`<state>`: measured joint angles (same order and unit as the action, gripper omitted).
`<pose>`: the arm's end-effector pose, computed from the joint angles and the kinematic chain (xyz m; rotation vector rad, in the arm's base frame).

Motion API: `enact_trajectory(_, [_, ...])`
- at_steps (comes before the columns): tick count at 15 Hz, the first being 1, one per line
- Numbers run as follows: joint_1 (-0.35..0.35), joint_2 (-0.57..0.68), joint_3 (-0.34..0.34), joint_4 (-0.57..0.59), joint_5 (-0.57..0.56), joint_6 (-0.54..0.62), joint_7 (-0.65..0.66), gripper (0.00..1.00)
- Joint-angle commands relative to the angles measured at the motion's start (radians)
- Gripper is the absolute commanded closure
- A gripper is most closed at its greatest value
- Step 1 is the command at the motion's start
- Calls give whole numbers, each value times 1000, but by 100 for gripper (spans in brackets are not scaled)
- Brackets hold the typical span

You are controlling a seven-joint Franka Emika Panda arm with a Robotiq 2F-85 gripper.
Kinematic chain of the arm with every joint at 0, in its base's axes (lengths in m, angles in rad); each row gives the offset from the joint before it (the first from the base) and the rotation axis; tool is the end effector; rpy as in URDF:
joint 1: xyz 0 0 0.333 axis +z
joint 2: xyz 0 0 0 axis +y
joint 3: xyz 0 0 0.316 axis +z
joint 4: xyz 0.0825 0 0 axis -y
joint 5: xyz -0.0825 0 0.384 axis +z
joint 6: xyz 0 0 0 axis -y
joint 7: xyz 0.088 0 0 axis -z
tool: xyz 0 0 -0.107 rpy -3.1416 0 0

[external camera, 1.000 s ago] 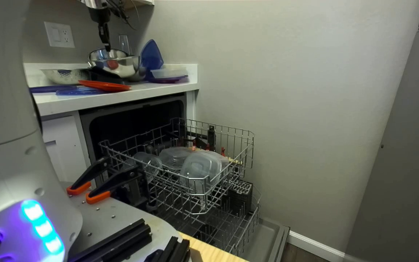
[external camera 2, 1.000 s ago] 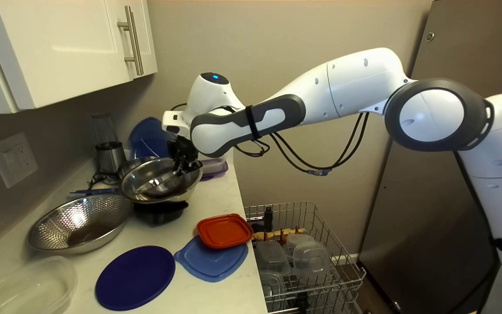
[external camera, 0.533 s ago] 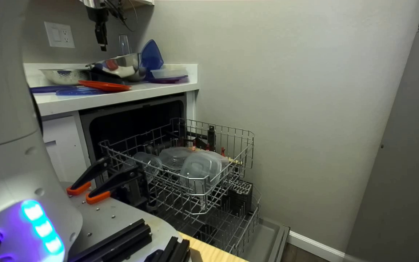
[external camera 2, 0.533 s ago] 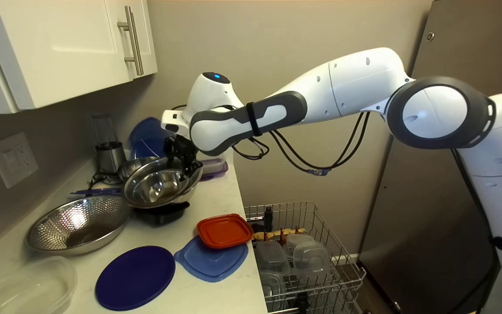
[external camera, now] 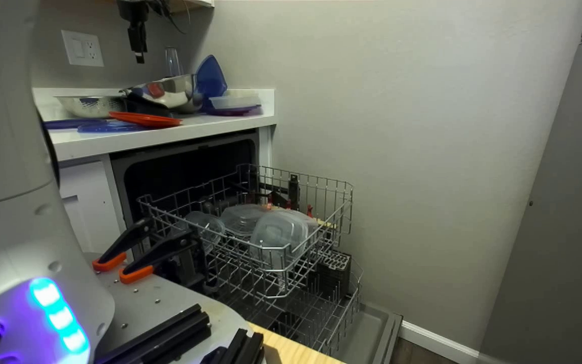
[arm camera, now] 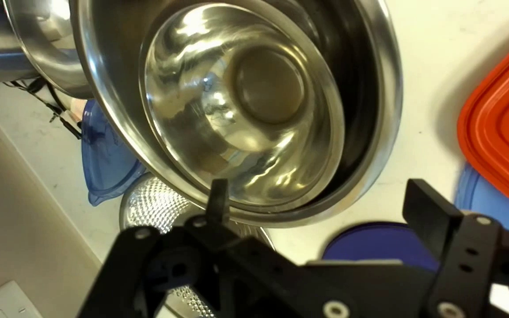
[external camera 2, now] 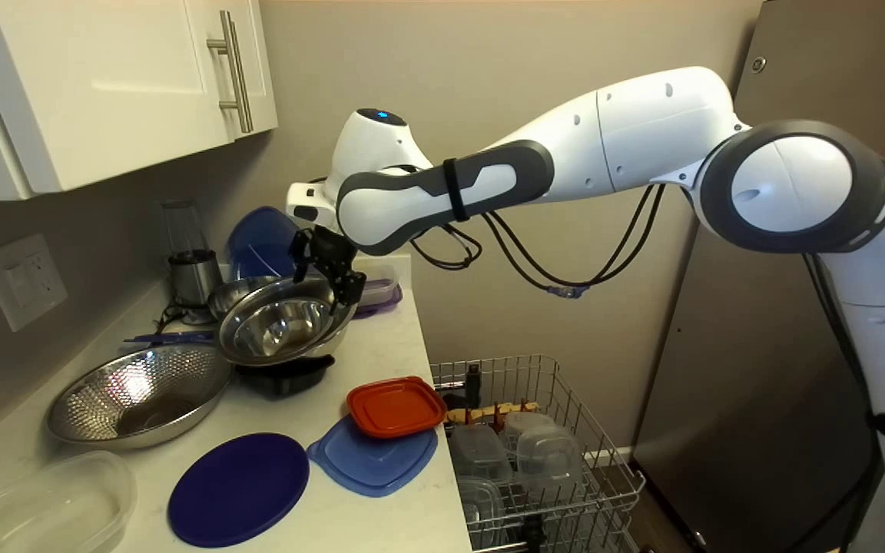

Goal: Remove a silver bowl from the rack of the dishwasher and put it in the silver basin on the counter

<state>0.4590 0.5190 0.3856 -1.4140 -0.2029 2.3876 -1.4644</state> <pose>0.5359 0.5091 0.4713 1.1505 2.6734 0.6972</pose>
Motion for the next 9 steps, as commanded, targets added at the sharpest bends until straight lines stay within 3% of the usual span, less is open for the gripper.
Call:
enact_trajectory(1, [-16,-104,-4,-85,7,-62,23,0])
enact_trajectory(2, [1,-30,-4,-5,-1,-46,4,0])
enact_trajectory(9, [-3,-61,-8,-32,-3,-65,9,0])
